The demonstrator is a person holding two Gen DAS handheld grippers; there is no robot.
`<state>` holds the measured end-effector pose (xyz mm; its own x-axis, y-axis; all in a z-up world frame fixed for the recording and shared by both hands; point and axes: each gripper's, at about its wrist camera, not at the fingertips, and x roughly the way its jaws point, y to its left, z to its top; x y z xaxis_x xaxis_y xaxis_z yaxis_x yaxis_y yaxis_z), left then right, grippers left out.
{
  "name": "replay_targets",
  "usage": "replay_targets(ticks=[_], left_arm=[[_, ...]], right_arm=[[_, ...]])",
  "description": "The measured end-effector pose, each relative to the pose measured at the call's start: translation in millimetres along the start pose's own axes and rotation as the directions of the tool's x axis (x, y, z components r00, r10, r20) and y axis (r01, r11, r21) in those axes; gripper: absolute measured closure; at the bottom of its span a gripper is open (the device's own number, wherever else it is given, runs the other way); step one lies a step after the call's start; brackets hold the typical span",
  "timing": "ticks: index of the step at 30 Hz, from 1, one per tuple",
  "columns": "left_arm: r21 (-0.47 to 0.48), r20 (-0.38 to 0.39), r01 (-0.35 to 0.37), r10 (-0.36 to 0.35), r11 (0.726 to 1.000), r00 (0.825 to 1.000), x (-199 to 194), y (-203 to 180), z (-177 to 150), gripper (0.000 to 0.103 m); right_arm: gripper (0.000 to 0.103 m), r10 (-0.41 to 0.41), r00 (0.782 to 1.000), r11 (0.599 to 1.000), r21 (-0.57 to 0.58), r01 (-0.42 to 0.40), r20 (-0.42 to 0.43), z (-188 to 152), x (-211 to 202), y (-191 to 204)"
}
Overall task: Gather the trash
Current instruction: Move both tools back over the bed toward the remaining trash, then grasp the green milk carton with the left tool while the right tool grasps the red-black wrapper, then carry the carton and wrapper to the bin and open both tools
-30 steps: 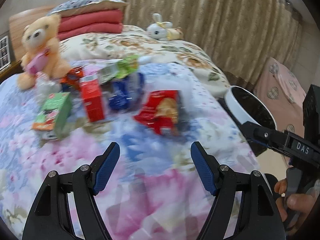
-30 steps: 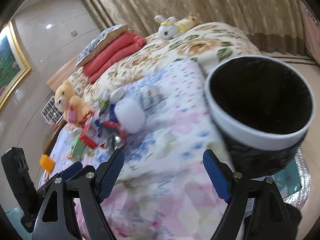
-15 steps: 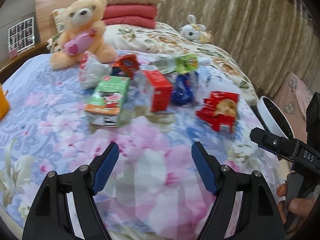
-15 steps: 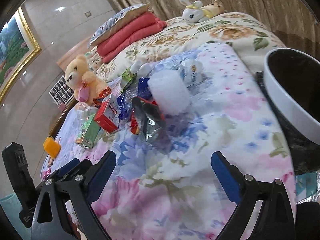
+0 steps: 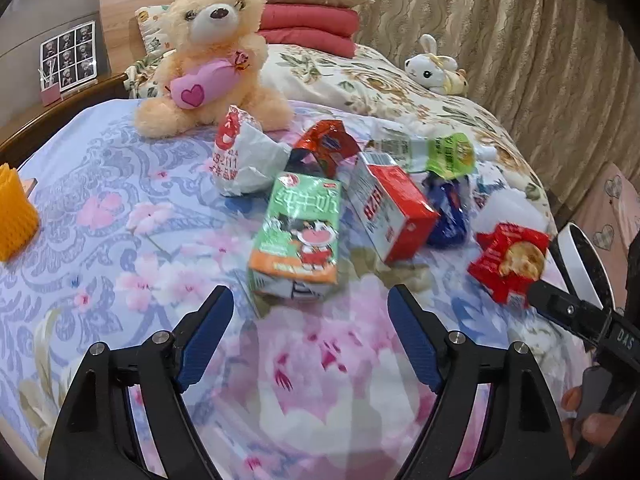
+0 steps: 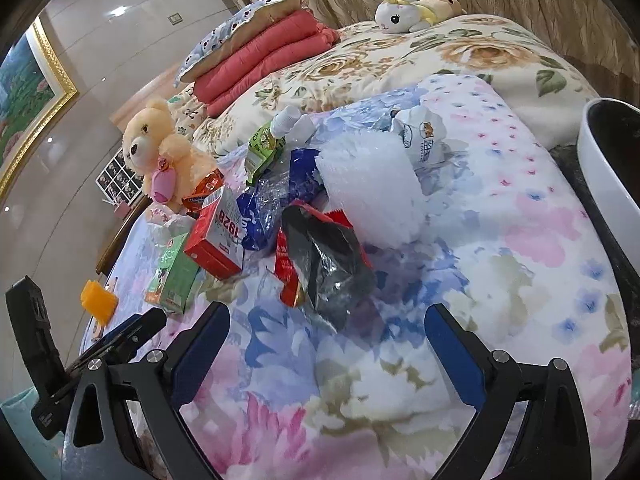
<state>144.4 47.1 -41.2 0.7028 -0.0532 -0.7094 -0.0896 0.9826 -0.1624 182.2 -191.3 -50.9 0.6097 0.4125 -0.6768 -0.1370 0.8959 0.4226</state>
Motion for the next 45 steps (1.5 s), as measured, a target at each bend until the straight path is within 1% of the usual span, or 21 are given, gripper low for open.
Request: replay_targets(ticks=[2, 7, 9, 10, 12, 13, 14, 15, 16, 18, 19, 20, 25, 31, 38, 45], left_arm=[[0.001, -0.010, -0.008, 0.008, 1.000, 1.000, 6.0, 1.3, 4.4, 0.021], [0.019, -0.037, -0.036, 0.037, 0.999, 0.999, 22.0, -1.5, 14.1, 0.021], [0.029, -0.035, -0.057, 0.058, 0.998, 0.998, 26.7, -2.2, 16.6, 0.021], [0.035, -0.037, -0.066, 0.067, 0.997, 0.997, 29.1, -2.7, 17.0, 0.022], [0.039, -0.048, -0.061, 0.062, 0.997, 0.997, 33.0, -1.9, 17.0, 0.044], [0.038, -0.062, -0.050, 0.052, 0.998, 0.997, 35.2, -0.6, 16.5, 0.054], [0.037, -0.071, -0.046, 0.049, 0.998, 0.996, 36.1, 0.1, 15.2, 0.054], [0.035, -0.062, -0.042, 0.044, 0.999, 0.997, 33.3, 0.7, 14.7, 0.054], [0.035, -0.051, -0.038, 0.040, 0.999, 0.998, 29.7, 0.9, 13.6, 0.054], [0.037, -0.034, -0.040, 0.041, 0.999, 0.999, 21.4, 1.0, 9.7, 0.054], [0.033, -0.033, -0.035, 0.036, 0.999, 0.999, 18.5, 0.8, 7.5, 0.054], [0.026, -0.033, -0.027, 0.028, 0.999, 0.999, 14.4, 1.4, 3.7, 0.055], [0.027, -0.027, -0.001, 0.002, 1.000, 1.000, -1.6, -3.6, -13.4, 0.055], [0.064, -0.016, 0.066, -0.065, 0.996, 0.998, -17.2, -27.8, -28.3, 0.055], [0.142, -0.009, 0.153, -0.153, 0.978, 0.988, -28.1, -70.4, -30.9, 0.055], [0.202, -0.021, 0.213, -0.214, 0.956, 0.977, -29.9, -110.5, -32.2, 0.055]], right_arm=[[0.004, -0.011, 1.000, 1.000, 0.006, 0.011, -0.006, 2.3, 3.8, -0.8], [0.004, 0.000, 1.000, 1.000, 0.026, 0.000, -0.003, 7.3, 11.3, -0.2], [0.005, 0.006, 1.000, 1.000, 0.025, -0.005, -0.002, 7.8, 13.8, 1.6], [0.008, 0.004, 1.000, 1.000, 0.023, -0.004, -0.001, 8.2, 14.9, 2.2], [0.021, -0.013, 1.000, 1.000, 0.014, 0.013, 0.001, 8.1, 16.4, 2.8], [0.034, -0.018, 1.000, 1.000, 0.014, 0.019, -0.002, 8.0, 17.0, 2.1], [0.050, -0.022, 1.000, 1.000, 0.018, 0.022, -0.005, 7.9, 17.5, 0.8], [0.057, -0.020, 1.000, 1.000, 0.022, 0.020, -0.009, 7.3, 17.3, -1.0], [0.067, -0.015, 1.000, 1.000, 0.023, 0.016, -0.011, 6.8, 16.7, -1.8], [0.071, -0.010, 1.000, 1.000, 0.018, 0.011, -0.007, 4.0, 12.3, -3.2], [0.079, -0.011, 1.000, 1.000, 0.014, 0.011, -0.007, 2.2, 10.4, -3.3], [0.082, -0.008, 1.000, 1.000, 0.012, 0.008, -0.008, -0.3, 8.0, -4.0], [0.085, 0.003, 1.000, 1.000, -0.011, -0.003, 0.003, -10.6, -7.9, -6.8], [0.085, -0.011, 0.999, 0.999, -0.031, 0.013, 0.052, -16.0, -35.8, -12.6], [0.085, -0.032, 0.996, 0.999, -0.012, 0.034, 0.086, -15.8, -59.2, -30.1], [0.085, -0.067, 0.993, 0.998, 0.027, 0.064, 0.102, -20.3, -77.6, -54.4]])
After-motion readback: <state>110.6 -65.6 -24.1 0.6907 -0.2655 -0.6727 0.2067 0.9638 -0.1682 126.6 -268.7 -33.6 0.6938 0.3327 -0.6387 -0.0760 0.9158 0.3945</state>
